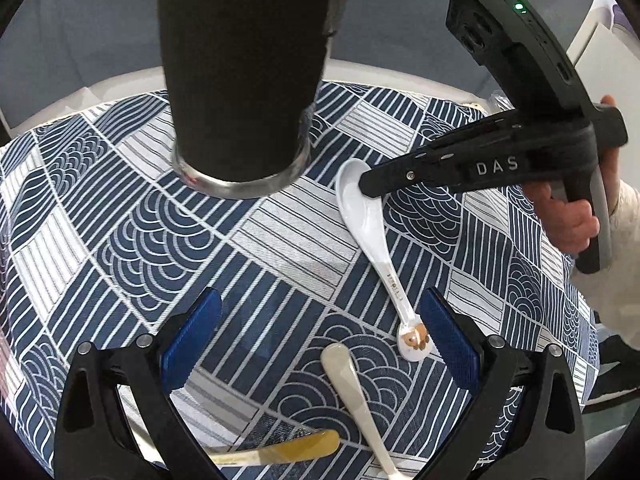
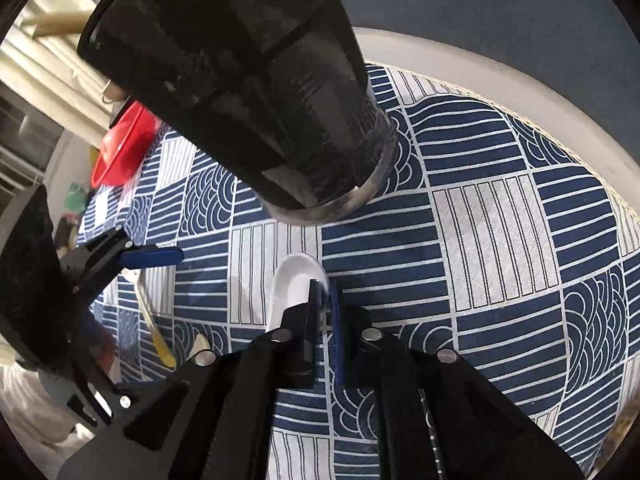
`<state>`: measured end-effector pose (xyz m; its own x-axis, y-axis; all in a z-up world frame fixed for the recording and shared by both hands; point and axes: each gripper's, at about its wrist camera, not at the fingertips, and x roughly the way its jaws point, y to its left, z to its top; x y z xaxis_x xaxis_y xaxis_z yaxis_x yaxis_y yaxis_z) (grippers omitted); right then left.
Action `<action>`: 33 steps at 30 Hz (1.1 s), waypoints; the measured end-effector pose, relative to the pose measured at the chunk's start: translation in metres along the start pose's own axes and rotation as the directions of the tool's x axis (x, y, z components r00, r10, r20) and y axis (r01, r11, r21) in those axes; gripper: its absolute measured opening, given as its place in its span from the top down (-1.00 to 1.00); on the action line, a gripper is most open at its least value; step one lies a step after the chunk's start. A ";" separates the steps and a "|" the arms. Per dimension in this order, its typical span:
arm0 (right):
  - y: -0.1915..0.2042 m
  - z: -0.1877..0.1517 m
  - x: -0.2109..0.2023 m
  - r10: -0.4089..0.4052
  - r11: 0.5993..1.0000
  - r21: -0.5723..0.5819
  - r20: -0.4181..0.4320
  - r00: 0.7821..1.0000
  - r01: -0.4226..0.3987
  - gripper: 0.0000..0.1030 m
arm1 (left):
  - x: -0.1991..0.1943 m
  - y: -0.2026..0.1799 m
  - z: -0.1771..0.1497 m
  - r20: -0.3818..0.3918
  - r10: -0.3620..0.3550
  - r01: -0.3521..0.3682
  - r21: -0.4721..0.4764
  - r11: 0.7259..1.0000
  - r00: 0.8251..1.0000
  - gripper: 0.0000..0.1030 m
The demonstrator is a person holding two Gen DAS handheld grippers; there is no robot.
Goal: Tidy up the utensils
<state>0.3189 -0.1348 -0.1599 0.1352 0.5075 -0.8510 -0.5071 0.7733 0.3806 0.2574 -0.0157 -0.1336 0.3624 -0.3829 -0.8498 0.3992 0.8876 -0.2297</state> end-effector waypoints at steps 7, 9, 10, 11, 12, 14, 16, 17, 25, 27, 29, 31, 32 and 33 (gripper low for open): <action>0.006 -0.008 -0.011 -0.021 0.999 0.034 0.034 0.999 0.020 0.92 | 0.008 -0.022 0.003 -0.003 -0.080 0.080 0.047 0.996 0.997 -0.88; 0.009 -0.011 -0.012 -0.043 0.999 0.034 0.036 0.998 0.041 0.92 | 0.014 -0.028 0.004 -0.021 -0.100 0.100 0.050 0.994 0.995 -0.88; 0.009 -0.013 -0.014 -0.047 0.998 0.044 0.042 0.998 0.045 0.92 | 0.017 -0.032 0.005 -0.025 -0.103 0.104 0.055 0.993 0.994 -0.88; 0.010 -0.014 -0.016 -0.045 0.998 0.054 0.050 0.998 0.042 0.92 | 0.019 -0.036 0.006 -0.022 -0.101 0.102 0.065 0.993 0.995 -0.88; 0.010 -0.016 -0.017 -0.042 0.997 0.064 0.059 0.997 0.038 0.92 | 0.020 -0.036 0.006 -0.019 -0.105 0.106 0.066 0.992 0.994 -0.88; 0.009 -0.019 -0.022 -0.051 0.995 0.089 0.076 0.996 0.044 0.92 | 0.022 -0.039 0.006 -0.021 -0.127 0.128 0.057 0.990 0.992 -0.81; 0.006 -0.024 -0.028 -0.040 0.991 0.129 0.098 0.994 0.027 0.91 | 0.026 -0.041 0.007 -0.025 -0.132 0.134 0.052 0.990 0.991 -0.53; 0.005 -0.026 -0.032 -0.028 0.989 0.147 0.111 0.993 0.011 0.91 | 0.029 -0.042 0.006 -0.037 -0.144 0.146 0.042 0.988 0.989 -0.46; 0.017 -0.039 -0.049 -0.055 0.984 0.177 0.134 0.989 0.031 0.91 | 0.028 -0.036 0.002 -0.067 -0.141 0.143 0.015 0.990 0.988 0.75; 0.021 -0.039 -0.056 -0.060 0.984 0.173 0.144 0.988 0.035 0.91 | 0.020 -0.038 0.002 -0.057 -0.132 0.134 0.027 0.991 0.990 0.75; 0.025 -0.040 -0.066 -0.071 0.986 0.163 0.160 0.984 0.045 0.91 | 0.011 -0.041 0.005 -0.044 -0.134 0.136 0.034 0.990 0.990 0.75; 0.030 -0.041 -0.075 -0.082 0.985 0.166 0.177 0.981 0.053 0.91 | 0.003 -0.042 0.005 -0.029 -0.129 0.130 0.053 0.990 0.991 0.75; 0.034 -0.041 -0.079 -0.094 0.985 0.160 0.180 0.979 0.065 0.91 | -0.001 -0.043 0.007 -0.030 -0.132 0.134 0.055 0.990 0.991 0.75; 0.038 -0.041 -0.082 -0.107 0.985 0.155 0.181 0.978 0.079 0.91 | -0.004 -0.043 0.007 -0.031 -0.134 0.136 0.058 0.989 0.990 0.75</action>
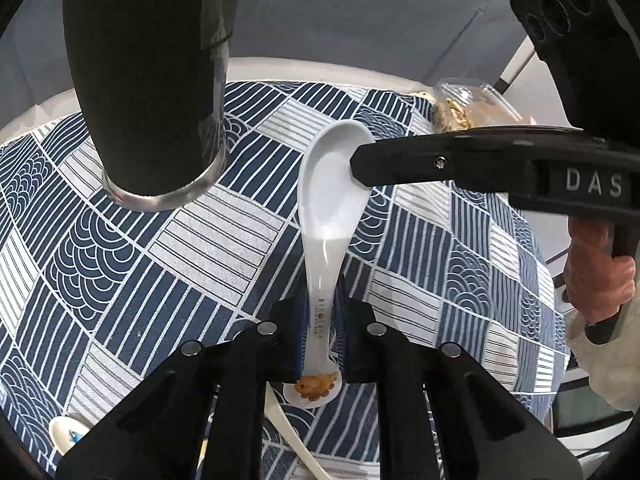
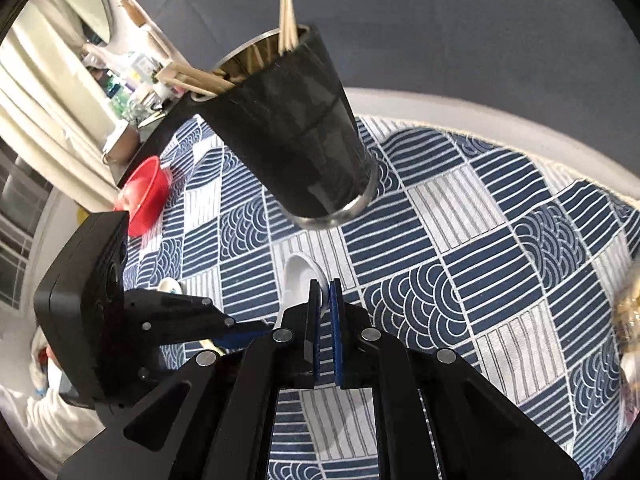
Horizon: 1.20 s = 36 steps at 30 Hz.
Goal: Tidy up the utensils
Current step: 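Lift the white spoon off the cloth with both tools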
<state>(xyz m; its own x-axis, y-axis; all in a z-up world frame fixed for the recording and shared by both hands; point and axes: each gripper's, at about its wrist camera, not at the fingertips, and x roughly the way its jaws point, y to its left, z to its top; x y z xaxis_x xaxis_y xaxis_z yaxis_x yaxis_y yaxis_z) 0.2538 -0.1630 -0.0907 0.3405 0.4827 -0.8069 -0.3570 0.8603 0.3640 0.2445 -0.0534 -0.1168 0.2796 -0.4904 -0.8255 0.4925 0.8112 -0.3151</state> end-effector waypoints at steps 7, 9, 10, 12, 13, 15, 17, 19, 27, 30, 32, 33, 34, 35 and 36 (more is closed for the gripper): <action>0.021 -0.003 -0.027 -0.044 0.999 -0.023 0.041 0.998 0.045 0.91 | -0.027 -0.010 0.000 0.025 0.005 -0.006 0.051 0.999 1.000 0.75; 0.030 -0.006 -0.036 -0.062 0.997 -0.040 0.054 0.997 0.064 0.91 | -0.034 -0.014 -0.001 0.029 -0.003 0.002 0.054 0.999 1.000 0.75; 0.035 -0.009 -0.041 -0.077 0.995 -0.054 0.063 0.995 0.081 0.91 | -0.038 -0.015 -0.002 0.031 -0.009 0.007 0.054 0.998 0.999 0.75; 0.041 -0.013 -0.048 -0.087 0.994 -0.059 0.070 0.994 0.091 0.91 | -0.047 -0.019 -0.005 0.037 -0.008 0.006 0.059 0.998 0.999 0.75; 0.044 -0.016 -0.052 -0.086 0.994 -0.056 0.074 0.994 0.090 0.91 | -0.049 -0.022 -0.007 0.039 -0.006 0.003 0.065 0.998 0.999 0.75; 0.050 -0.020 -0.059 -0.093 0.993 -0.063 0.085 0.992 0.099 0.91 | -0.056 -0.027 -0.011 0.044 0.000 -0.004 0.078 0.997 0.999 0.76; 0.054 -0.024 -0.066 -0.096 0.993 -0.066 0.095 0.991 0.103 0.91 | -0.061 -0.031 -0.014 0.045 -0.001 -0.003 0.090 0.996 0.999 0.76; 0.058 -0.028 -0.073 -0.094 0.993 -0.064 0.105 0.990 0.101 0.91 | -0.067 -0.037 -0.017 0.049 0.004 -0.010 0.113 0.994 0.999 0.77; 0.074 -0.033 -0.101 -0.079 0.992 -0.087 0.143 0.987 0.092 0.91 | -0.095 -0.050 -0.018 0.066 0.046 -0.056 0.157 0.986 0.997 0.78; 0.079 -0.029 -0.111 -0.084 0.989 -0.104 0.159 0.984 0.102 0.91 | -0.104 -0.056 -0.013 0.069 0.056 -0.067 0.167 0.984 0.996 0.78; 0.081 -0.025 -0.121 -0.085 0.989 -0.108 0.179 0.980 0.106 0.91 | -0.110 -0.060 -0.008 0.077 0.058 -0.070 0.167 0.984 0.995 0.78; 0.081 -0.023 -0.125 -0.087 0.988 -0.109 0.186 0.979 0.109 0.91 | -0.114 -0.061 -0.004 0.083 0.057 -0.070 0.167 0.984 0.995 0.78; 0.082 -0.019 -0.131 -0.090 0.987 -0.114 0.195 0.977 0.114 0.91 | -0.118 -0.062 -0.002 0.089 0.056 -0.071 0.168 0.983 0.994 0.78; 0.083 -0.016 -0.134 -0.093 0.986 -0.118 0.200 0.975 0.118 0.91 | -0.122 -0.064 0.002 0.096 0.055 -0.071 0.172 0.983 0.994 0.78; 0.084 -0.012 -0.140 -0.110 0.983 -0.124 0.214 0.971 0.139 0.91 | -0.125 -0.065 0.006 0.100 0.054 -0.071 0.176 0.982 0.994 0.78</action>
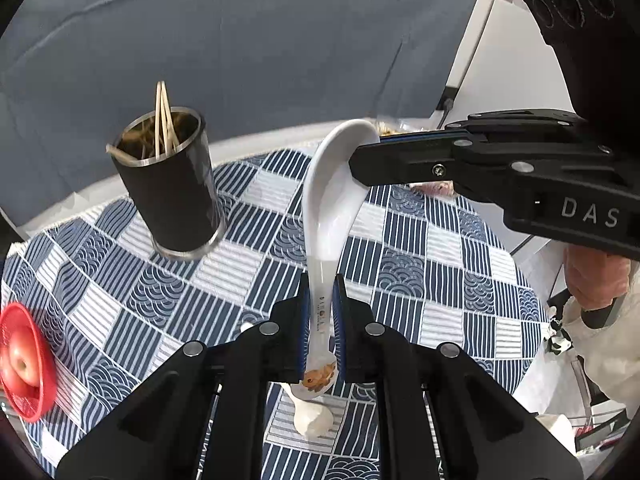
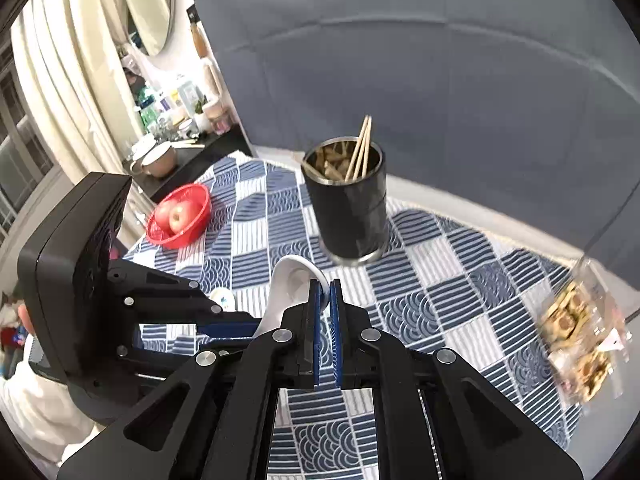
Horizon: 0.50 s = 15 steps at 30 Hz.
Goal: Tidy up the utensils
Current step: 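Lift the white spoon off the cloth with both tools, then carry the white ceramic spoon over the black cup and lower it in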
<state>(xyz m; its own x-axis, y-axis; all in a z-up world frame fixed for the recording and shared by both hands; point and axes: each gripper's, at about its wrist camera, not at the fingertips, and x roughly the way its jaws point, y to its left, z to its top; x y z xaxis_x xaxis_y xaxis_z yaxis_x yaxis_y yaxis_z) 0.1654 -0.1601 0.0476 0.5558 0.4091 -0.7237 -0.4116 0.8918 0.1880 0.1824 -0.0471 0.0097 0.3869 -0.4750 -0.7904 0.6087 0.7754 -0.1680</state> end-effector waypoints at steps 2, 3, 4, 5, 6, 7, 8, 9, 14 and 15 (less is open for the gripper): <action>0.001 0.009 -0.009 -0.010 1.000 -0.017 0.015 1.000 0.010 0.91 | -0.006 -0.001 0.009 0.012 0.015 -0.015 0.024 1.000 1.000 0.78; 0.002 0.013 -0.012 -0.019 0.999 -0.026 0.021 1.000 0.020 0.91 | -0.008 -0.001 0.012 0.017 0.020 -0.021 0.036 0.999 1.000 0.78; 0.003 0.020 -0.018 -0.036 0.998 -0.041 0.037 0.999 0.037 0.91 | -0.012 0.001 0.018 0.024 0.022 -0.023 0.048 0.999 0.999 0.78; 0.003 0.024 -0.021 -0.040 0.998 -0.041 0.044 0.998 0.042 0.91 | -0.014 0.002 0.022 0.028 0.013 -0.014 0.050 0.999 1.000 0.78; 0.003 0.029 -0.025 -0.049 0.998 -0.038 0.055 0.997 0.052 0.91 | -0.017 0.005 0.028 0.032 -0.001 -0.001 0.050 0.999 0.999 0.78; 0.002 0.034 -0.027 -0.054 0.998 -0.033 0.061 0.997 0.056 0.91 | -0.019 0.008 0.034 0.038 -0.005 0.003 0.054 0.999 0.999 0.78; 0.002 0.040 -0.029 -0.060 0.998 -0.028 0.070 0.996 0.062 0.91 | -0.021 0.010 0.039 0.042 -0.004 0.001 0.062 0.998 0.999 0.78; 0.002 0.044 -0.030 -0.066 0.997 -0.027 0.075 0.995 0.068 0.91 | -0.022 0.012 0.045 0.044 -0.004 0.001 0.074 0.997 0.999 0.78; 0.004 0.070 -0.033 -0.113 0.994 0.005 0.114 0.987 0.114 0.91 | -0.028 0.026 0.070 0.051 -0.023 0.016 0.133 0.991 0.998 0.78; 0.003 0.077 -0.033 -0.122 0.993 0.018 0.123 0.985 0.120 0.91 | -0.030 0.031 0.076 0.055 -0.030 0.022 0.141 0.990 0.998 0.78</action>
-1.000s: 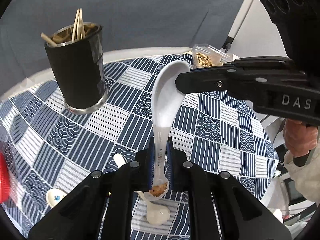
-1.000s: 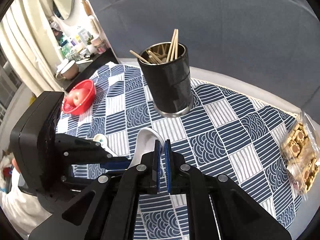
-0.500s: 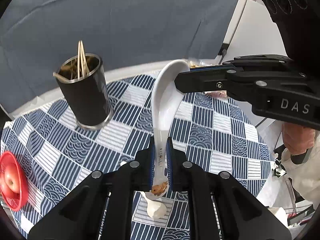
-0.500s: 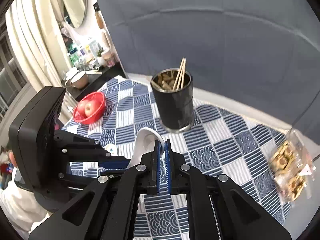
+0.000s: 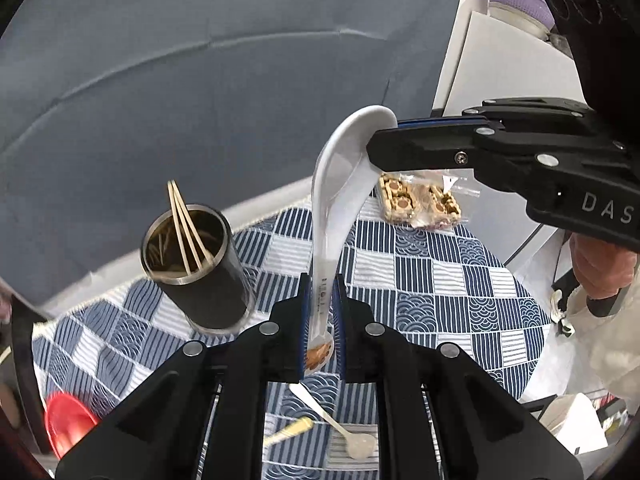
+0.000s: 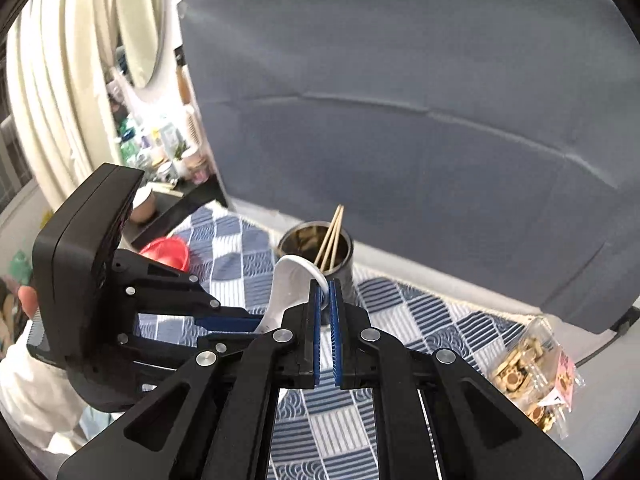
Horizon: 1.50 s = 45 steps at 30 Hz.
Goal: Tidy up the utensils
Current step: 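Carry the white ceramic spoon over the black cup and lower it in, then open both tools to release the spoon into the black cup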
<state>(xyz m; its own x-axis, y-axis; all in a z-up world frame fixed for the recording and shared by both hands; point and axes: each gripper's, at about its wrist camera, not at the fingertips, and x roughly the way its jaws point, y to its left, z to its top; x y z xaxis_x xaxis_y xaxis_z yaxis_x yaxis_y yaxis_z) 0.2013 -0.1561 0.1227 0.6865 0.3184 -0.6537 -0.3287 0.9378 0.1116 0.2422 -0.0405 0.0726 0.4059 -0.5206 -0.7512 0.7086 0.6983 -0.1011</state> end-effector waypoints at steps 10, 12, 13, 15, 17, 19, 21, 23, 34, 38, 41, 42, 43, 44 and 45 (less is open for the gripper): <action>0.009 0.047 0.024 -0.089 0.995 0.051 0.028 0.996 0.087 0.91 | 0.000 0.052 0.030 0.037 -0.091 0.088 0.086 0.992 0.995 0.78; 0.011 0.054 0.034 -0.111 0.992 0.056 0.028 0.993 0.110 0.91 | 0.004 0.063 0.035 0.040 -0.108 0.103 0.102 0.989 0.993 0.78; 0.012 0.057 0.038 -0.120 0.991 0.060 0.026 0.992 0.119 0.91 | 0.005 0.067 0.036 0.039 -0.114 0.110 0.109 0.988 0.993 0.78; 0.013 0.060 0.046 -0.131 0.989 0.069 0.022 0.991 0.129 0.91 | 0.012 0.079 0.039 0.039 -0.129 0.123 0.128 0.984 0.991 0.78; 0.012 0.064 0.059 -0.143 0.987 0.082 0.015 0.990 0.142 0.91 | 0.018 0.091 0.041 0.035 -0.144 0.137 0.139 0.981 0.989 0.77; 0.011 0.067 0.072 -0.152 0.984 0.099 0.002 0.988 0.151 0.91 | 0.026 0.101 0.042 0.026 -0.156 0.150 0.149 0.977 0.987 0.77; 0.010 0.068 0.084 -0.160 0.981 0.110 -0.014 0.987 0.161 0.91 | 0.036 0.110 0.042 0.013 -0.170 0.166 0.161 0.973 0.985 0.77; 0.011 0.070 0.094 -0.168 0.979 0.111 -0.026 0.985 0.170 0.91 | 0.044 0.116 0.041 0.004 -0.176 0.173 0.175 0.969 0.984 0.77; 0.011 0.065 0.130 -0.189 0.970 0.140 -0.067 0.980 0.197 0.90 | 0.076 0.139 0.033 -0.036 -0.238 0.241 0.173 0.955 0.971 0.77; 0.008 0.060 0.137 -0.193 0.966 0.162 -0.067 0.979 0.201 0.90 | 0.084 0.140 0.030 -0.047 -0.253 0.257 0.170 0.951 0.966 0.77; 0.007 0.056 0.138 -0.178 0.966 0.179 -0.053 0.983 0.185 0.86 | 0.087 0.140 0.027 -0.042 -0.257 0.260 0.162 0.952 0.966 0.72; 0.007 0.055 0.139 -0.168 0.967 0.186 -0.052 0.984 0.175 0.83 | 0.086 0.139 0.025 -0.029 -0.233 0.234 0.169 0.957 0.972 0.37; 0.007 0.055 0.139 -0.180 0.963 0.194 -0.051 0.982 0.186 0.80 | 0.084 0.140 0.024 -0.019 -0.224 0.224 0.174 0.959 0.974 -0.06; 0.006 0.055 0.138 -0.198 0.958 0.203 -0.050 0.979 0.204 0.64 | 0.080 0.141 0.022 -0.004 -0.219 0.216 0.174 0.961 0.976 -0.19; 0.004 0.055 0.135 -0.209 0.952 0.217 -0.046 0.977 0.214 0.32 | 0.076 0.143 0.020 0.007 -0.224 0.219 0.170 0.961 0.975 -0.24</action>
<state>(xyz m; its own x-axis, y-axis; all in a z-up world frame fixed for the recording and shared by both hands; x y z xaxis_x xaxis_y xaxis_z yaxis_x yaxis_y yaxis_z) 0.3281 -0.1016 0.0761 0.7095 0.1082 -0.6963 -0.0248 0.9914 0.1287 0.3857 0.0099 0.0143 0.2410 -0.6669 -0.7051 0.8678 0.4734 -0.1512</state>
